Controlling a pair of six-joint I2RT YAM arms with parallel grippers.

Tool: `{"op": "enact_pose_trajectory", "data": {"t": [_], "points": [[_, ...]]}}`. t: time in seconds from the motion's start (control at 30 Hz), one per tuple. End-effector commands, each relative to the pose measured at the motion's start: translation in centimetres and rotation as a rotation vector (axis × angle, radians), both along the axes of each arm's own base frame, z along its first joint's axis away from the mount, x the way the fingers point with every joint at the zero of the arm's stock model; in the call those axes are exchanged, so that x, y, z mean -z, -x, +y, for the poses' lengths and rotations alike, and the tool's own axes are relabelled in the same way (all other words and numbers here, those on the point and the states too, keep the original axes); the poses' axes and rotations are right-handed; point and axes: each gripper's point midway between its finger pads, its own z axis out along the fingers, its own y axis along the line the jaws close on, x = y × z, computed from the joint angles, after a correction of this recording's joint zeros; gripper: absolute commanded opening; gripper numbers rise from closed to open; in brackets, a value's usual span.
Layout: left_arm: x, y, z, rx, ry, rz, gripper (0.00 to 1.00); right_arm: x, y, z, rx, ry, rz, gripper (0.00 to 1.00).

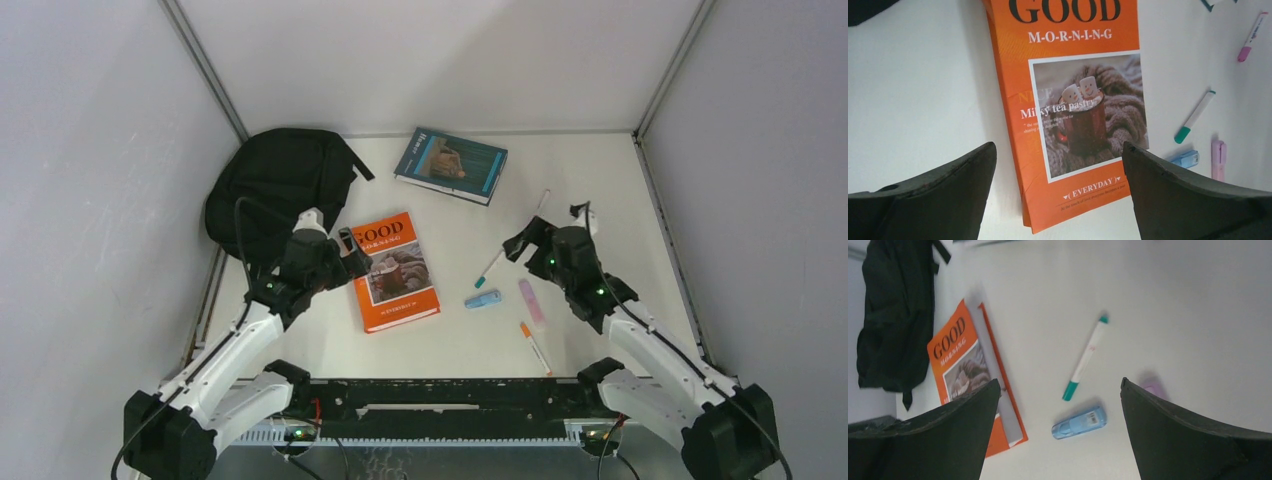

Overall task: Pack the student bag
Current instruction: Pick up the book from the center of the board.

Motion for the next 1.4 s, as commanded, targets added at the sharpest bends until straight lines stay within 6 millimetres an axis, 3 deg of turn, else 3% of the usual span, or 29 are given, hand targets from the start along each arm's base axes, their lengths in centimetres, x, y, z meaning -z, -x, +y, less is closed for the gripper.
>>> {"op": "enact_pose_trajectory", "data": {"t": [0.0, 0.17, 0.27, 0.47, 0.7, 0.93, 1.1, 1.27, 1.37], "points": [[0.8, 0.3, -0.5, -0.006, 0.043, 0.000, 1.00, -1.8, -0.9, 4.0, -0.108, -0.003, -0.095, 0.99], [4.2, 0.9, -1.4, -0.012, 0.091, 0.083, 1.00, -0.6, -0.3, 9.4, -0.310, 0.103, -0.049, 0.98], [4.5, 0.7, -2.1, -0.007, 0.115, 0.097, 1.00, 0.6, 0.6, 12.8, -0.451, 0.120, -0.006, 0.98], [5.1, -0.2, -1.5, -0.057, 0.084, 0.116, 1.00, 2.9, 1.3, 19.0, -0.652, 0.049, 0.100, 0.96], [6.3, -1.6, -0.8, -0.071, 0.121, 0.139, 1.00, 6.4, 0.0, 22.2, -0.695, 0.016, 0.199, 0.91], [7.6, -1.5, -4.1, 0.039, 0.261, 0.186, 0.99, 8.2, 0.0, 23.8, -0.711, -0.056, 0.248, 0.81], [7.6, -1.6, -5.2, 0.080, 0.305, 0.187, 0.98, 7.9, 0.8, 24.8, -0.752, -0.128, 0.272, 0.60], [6.9, -1.8, -5.5, 0.098, 0.311, 0.172, 0.98, 6.1, 1.5, 25.1, -0.758, -0.192, 0.266, 0.26], [6.3, -1.8, -5.5, 0.108, 0.308, 0.158, 0.98, 4.7, 1.8, 24.9, -0.760, -0.210, 0.245, 0.00]]}}
